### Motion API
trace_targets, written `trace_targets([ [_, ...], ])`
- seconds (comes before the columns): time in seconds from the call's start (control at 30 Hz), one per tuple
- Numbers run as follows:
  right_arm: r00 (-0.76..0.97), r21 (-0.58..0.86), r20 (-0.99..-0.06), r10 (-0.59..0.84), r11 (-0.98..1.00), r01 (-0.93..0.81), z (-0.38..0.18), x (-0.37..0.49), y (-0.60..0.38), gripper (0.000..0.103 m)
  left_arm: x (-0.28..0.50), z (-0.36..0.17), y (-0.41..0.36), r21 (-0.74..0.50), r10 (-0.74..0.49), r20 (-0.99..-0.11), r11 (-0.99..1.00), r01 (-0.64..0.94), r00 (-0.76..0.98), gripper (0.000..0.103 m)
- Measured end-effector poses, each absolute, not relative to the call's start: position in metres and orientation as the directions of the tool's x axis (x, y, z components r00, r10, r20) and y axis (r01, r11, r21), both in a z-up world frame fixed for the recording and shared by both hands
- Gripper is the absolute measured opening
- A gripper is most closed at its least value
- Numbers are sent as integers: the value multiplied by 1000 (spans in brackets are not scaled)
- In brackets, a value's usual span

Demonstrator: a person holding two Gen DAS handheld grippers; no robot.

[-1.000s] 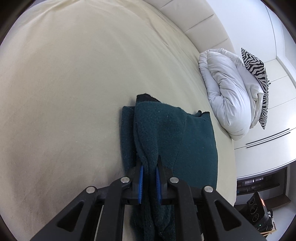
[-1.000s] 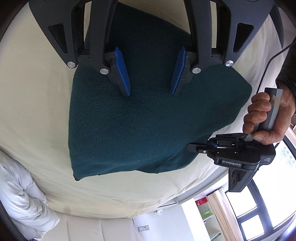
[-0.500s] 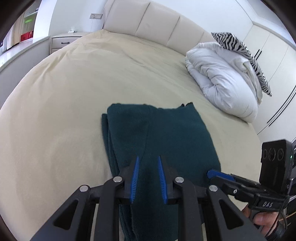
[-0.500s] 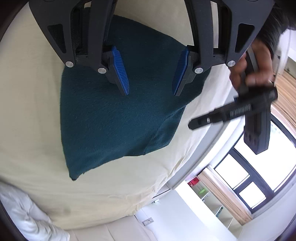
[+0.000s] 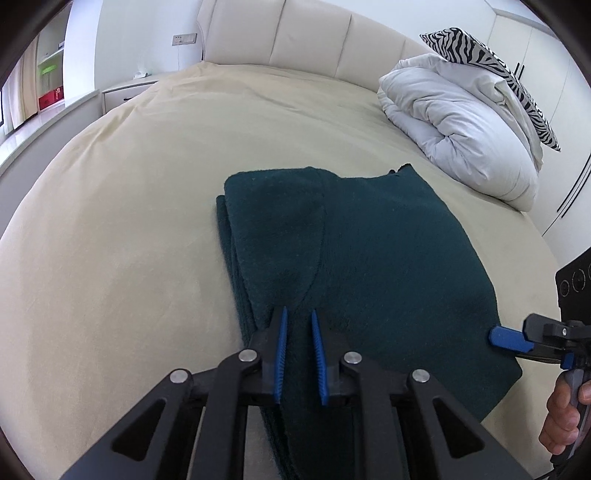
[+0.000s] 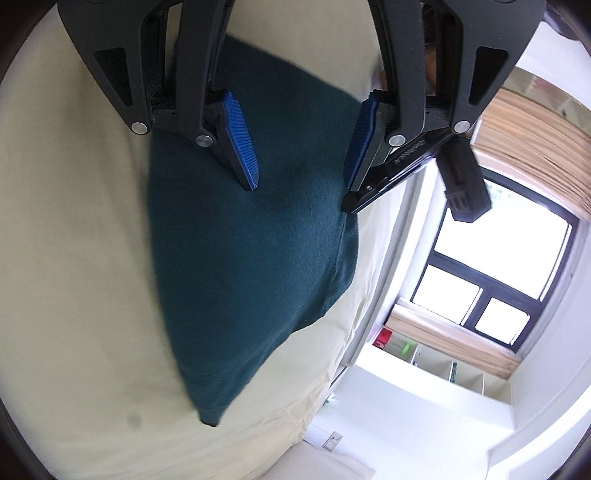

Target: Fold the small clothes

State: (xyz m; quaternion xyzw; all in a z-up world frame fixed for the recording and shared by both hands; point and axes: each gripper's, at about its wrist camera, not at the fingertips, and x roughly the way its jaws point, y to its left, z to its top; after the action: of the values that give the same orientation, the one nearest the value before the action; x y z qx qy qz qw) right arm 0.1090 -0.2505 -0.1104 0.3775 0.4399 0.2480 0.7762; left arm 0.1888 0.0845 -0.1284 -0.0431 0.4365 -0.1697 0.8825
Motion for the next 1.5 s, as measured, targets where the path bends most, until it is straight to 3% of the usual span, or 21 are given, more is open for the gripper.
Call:
trace_targets([
  [0.07,475,816,-482,736,575,-63,-110,99,-256,49,187,-129,86,-219,-337,-757,938,269,560,17],
  [0.13,446,772,-544,711,632,-65,-117,94,-257,47,187,-128,86,-208,-331,-761,939,273,558,17],
  [0.2,435,787,-525,732,612,-80,-126,88,-266,43,187,-127,86,-208,-330,-762,940,271,558,17],
  [0.33,487,763,-550,679,646,-39,-121,80,-288,46,185,-120,93,-219,-322,-763,944,245,560,19],
  [0.4,518,706,-611,599,708,15,-116,80,-300,48,183,-108,97,-217,-302,-761,952,214,574,23],
  [0.57,577,714,-560,595,700,-30,-86,106,-309,48,196,-58,74,-191,-310,-692,949,249,651,43],
  [0.7,523,724,-529,668,677,-133,-70,164,-270,48,241,-66,39,-174,-314,-724,945,278,615,43],
  [0.83,457,722,-570,683,682,-118,-82,218,-236,48,278,-113,47,-172,-258,-805,963,206,534,44],
  [0.9,438,713,-593,676,693,-105,-93,240,-226,46,279,-124,61,-242,-319,-786,947,212,530,44],
  [1.07,522,759,-550,652,651,-14,-113,265,-253,46,284,-126,62,-254,-343,-775,938,235,532,44],
  [1.27,577,832,-471,667,553,39,-136,262,-285,46,286,-134,77,-350,-426,-736,905,244,526,43],
  [1.37,621,868,-425,659,492,71,-146,249,-310,46,288,-136,88,-413,-475,-709,879,239,521,41],
  [1.5,654,860,-451,608,492,136,-153,220,-337,46,280,-131,110,-492,-515,-675,848,197,529,32],
])
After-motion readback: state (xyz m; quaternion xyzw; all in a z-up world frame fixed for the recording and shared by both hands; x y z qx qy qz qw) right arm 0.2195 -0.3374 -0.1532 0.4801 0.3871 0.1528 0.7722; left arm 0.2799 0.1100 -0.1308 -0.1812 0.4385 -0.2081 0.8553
